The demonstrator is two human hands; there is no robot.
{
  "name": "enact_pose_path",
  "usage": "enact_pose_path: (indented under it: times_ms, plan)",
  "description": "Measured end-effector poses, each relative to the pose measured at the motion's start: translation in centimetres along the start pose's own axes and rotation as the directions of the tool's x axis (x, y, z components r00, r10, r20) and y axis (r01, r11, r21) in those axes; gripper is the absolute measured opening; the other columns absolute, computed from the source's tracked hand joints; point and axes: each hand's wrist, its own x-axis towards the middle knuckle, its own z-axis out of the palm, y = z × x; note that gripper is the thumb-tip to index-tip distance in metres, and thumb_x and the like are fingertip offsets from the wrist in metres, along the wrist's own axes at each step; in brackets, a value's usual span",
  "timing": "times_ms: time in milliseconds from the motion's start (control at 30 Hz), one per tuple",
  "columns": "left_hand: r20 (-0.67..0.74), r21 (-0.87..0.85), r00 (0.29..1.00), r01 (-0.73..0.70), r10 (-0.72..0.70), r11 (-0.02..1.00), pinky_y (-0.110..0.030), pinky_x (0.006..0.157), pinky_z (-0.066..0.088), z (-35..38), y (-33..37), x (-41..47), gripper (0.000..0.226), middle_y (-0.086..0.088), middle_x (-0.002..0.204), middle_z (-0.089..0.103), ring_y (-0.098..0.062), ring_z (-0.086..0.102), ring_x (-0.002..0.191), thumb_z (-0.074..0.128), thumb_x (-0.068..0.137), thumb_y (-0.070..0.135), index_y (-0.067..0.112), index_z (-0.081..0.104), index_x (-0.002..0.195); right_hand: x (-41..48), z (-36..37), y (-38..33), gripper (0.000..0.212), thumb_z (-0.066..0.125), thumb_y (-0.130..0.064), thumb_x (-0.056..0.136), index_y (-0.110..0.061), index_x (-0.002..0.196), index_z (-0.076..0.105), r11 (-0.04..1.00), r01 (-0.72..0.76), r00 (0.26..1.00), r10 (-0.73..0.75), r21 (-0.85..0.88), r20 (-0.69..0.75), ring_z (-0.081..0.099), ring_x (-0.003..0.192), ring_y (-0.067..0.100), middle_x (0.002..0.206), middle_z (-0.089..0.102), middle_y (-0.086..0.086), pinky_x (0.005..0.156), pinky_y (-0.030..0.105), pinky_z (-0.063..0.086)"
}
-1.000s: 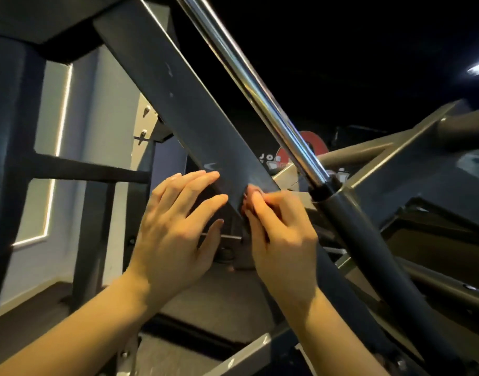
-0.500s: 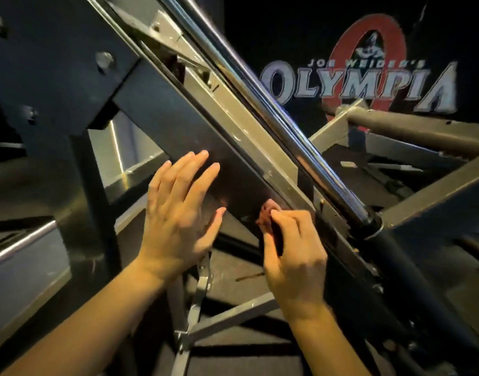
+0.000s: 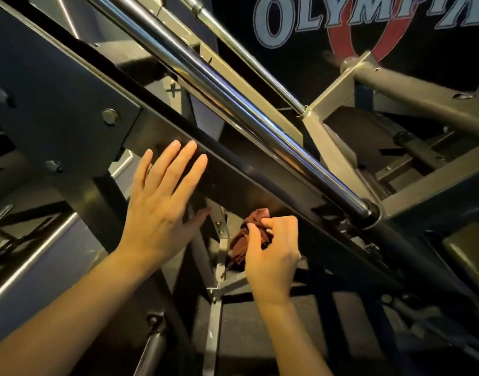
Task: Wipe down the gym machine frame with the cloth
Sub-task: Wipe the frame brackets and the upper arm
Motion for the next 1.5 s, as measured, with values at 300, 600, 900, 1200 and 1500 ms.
enact_pose_path:
  times_ms: [300,600,900,1200,1500]
  plan:
    - [-0.058,0.016,0.987,-0.147,0.147,0.989,-0.059,0.125,0.006,-0.8,-5.6,1.7,0.092,-0.016,0.165,0.027,-0.036,0.018,0.156,0.075,0.082,0.045,0.007,0.036,0.156,-0.4,2.3,-3.0,0.023,0.071,-0.013,0.093,-0.029,0.086,0.055,0.901,-0.419,0.861,0.434,0.115,-0.266,0.058,0.091,0.002,0.103,0.055,-0.007,0.075,0.016,0.051]
    - [-0.182,0.0,0.967,-0.181,0.178,0.983,-0.057,0.125,0.008,-0.7,-8.0,3.2,0.087,-0.014,0.162,0.036,-0.032,0.022,0.155,0.077,0.086,0.042,0.005,0.04,0.155,-0.8,0.2,-0.8,0.027,0.07,-0.012,0.093,-0.033,0.086,0.054,0.898,-0.432,0.858,0.436,0.077,-0.272,0.061,0.088,0.003,0.102,0.06,-0.003,0.082,0.025,0.059]
    - [-0.199,0.027,0.955,-0.217,0.218,0.976,-0.054,0.122,0.019,-0.4,-8.7,3.3,0.087,-0.012,0.163,0.035,-0.029,0.024,0.154,0.076,0.086,0.044,0.007,0.039,0.155,-0.4,5.9,-7.9,0.008,0.07,-0.017,0.093,-0.017,0.095,0.063,0.999,0.045,0.991,-0.045,-0.003,-0.13,0.059,0.089,0.002,0.101,0.054,-0.009,0.076,0.014,0.054]
    - [-0.226,0.039,0.948,-0.22,0.224,0.975,-0.05,0.121,0.017,-0.1,-9.1,3.4,0.084,-0.011,0.162,0.037,-0.028,0.026,0.154,0.073,0.088,0.046,0.009,0.039,0.156,-0.7,1.5,-2.4,0.021,0.066,-0.013,0.096,-0.029,0.087,0.056,0.873,-0.474,0.814,0.485,0.117,-0.32,0.061,0.095,0.005,0.103,0.058,-0.008,0.079,0.019,0.052]
    - [-0.203,0.066,0.943,-0.255,0.264,0.965,-0.045,0.123,0.013,-0.3,-9.7,3.6,0.088,-0.01,0.163,0.036,-0.027,0.024,0.154,0.075,0.085,0.046,0.01,0.039,0.157,-1.2,3.8,-3.6,0.013,0.067,-0.011,0.094,-0.022,0.093,0.059,0.992,-0.003,0.992,-0.013,-0.123,-0.125,0.061,0.093,0.005,0.105,0.052,-0.01,0.077,0.016,0.054]
